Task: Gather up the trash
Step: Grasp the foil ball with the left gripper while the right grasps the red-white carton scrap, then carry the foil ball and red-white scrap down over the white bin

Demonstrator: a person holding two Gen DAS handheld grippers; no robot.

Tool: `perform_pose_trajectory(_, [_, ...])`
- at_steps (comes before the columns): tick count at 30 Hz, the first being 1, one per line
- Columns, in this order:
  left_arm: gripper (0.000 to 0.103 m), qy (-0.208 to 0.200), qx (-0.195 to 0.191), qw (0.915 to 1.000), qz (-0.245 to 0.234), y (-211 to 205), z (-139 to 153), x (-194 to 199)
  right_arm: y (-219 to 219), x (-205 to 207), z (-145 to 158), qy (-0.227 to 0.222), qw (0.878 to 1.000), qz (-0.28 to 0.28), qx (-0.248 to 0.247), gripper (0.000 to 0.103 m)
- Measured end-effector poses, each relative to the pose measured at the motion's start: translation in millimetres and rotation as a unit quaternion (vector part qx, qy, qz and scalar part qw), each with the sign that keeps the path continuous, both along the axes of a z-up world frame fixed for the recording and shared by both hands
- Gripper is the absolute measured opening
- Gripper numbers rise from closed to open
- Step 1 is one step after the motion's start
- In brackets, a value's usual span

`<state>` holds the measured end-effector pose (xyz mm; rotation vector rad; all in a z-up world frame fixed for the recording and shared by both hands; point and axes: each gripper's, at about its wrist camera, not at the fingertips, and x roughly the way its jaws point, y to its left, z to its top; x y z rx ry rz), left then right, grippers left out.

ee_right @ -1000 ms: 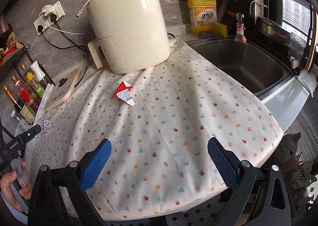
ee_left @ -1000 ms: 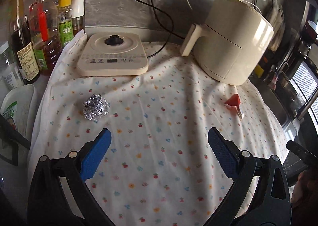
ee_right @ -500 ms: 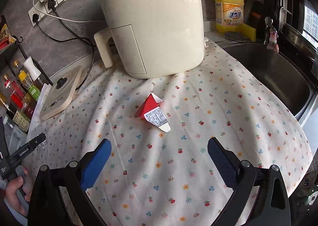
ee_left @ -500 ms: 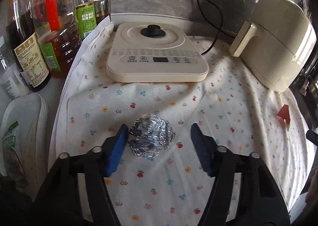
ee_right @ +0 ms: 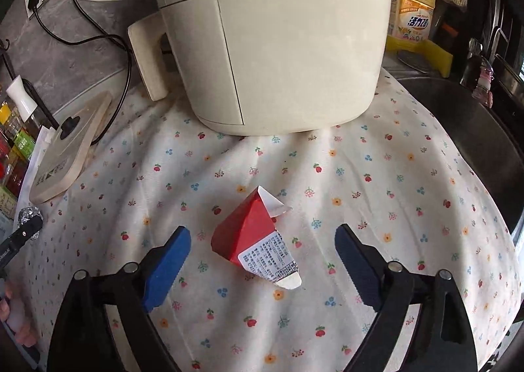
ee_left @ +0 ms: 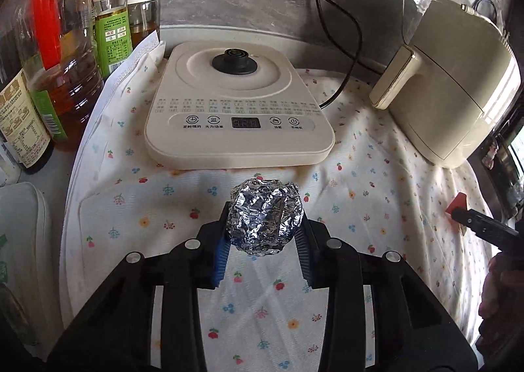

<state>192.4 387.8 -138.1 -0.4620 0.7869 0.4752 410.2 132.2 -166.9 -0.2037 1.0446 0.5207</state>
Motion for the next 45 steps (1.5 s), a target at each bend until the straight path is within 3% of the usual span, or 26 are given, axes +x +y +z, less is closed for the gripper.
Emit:
perform_pose_trajectory(2, [0.035, -0.003, -0.002, 1.0000, 0.002, -2.0, 1.2, -1.2, 1.6, -1.4, 5.7, -0.007, 1.000, 0.006, 0.001, 0.035])
perform_pose_trajectory(15, [0.035, -0.026, -0.001, 0.9994, -0.024, -53.6, 23.8, -11.8, -48.5, -45.4, 44.1, -0.011, 0.997, 0.014, 0.072, 0.034])
perform_pose_trajectory(26, [0.035, -0.029, -0.003, 0.9917, -0.125, -161.2, 35.1, 14.7, -181.0, -86.1, 60.6, -0.018, 0.993, -0.075, 0.093, 0.034])
perform_pose_trajectory(30, [0.035, -0.025, -0.011, 0.9834, -0.179, -218.6, 37.7, 28.9, -253.4, -104.1, 63.8, -0.016, 0.987, -0.130, 0.090, 0.034])
perform_pose_trajectory(36, [0.035, -0.021, -0.017, 0.9637, -0.265, -310.4, 38.4, 41.0, -360.5, -140.9, 63.9, -0.012, 0.974, -0.212, 0.082, 0.034])
perform_pose_trajectory(45, [0.036, -0.010, -0.022, 0.9339, -0.357, -436.2, 35.1, 40.8, -483.7, -199.4, 59.2, -0.009, 0.952, -0.297, 0.071, 0.034])
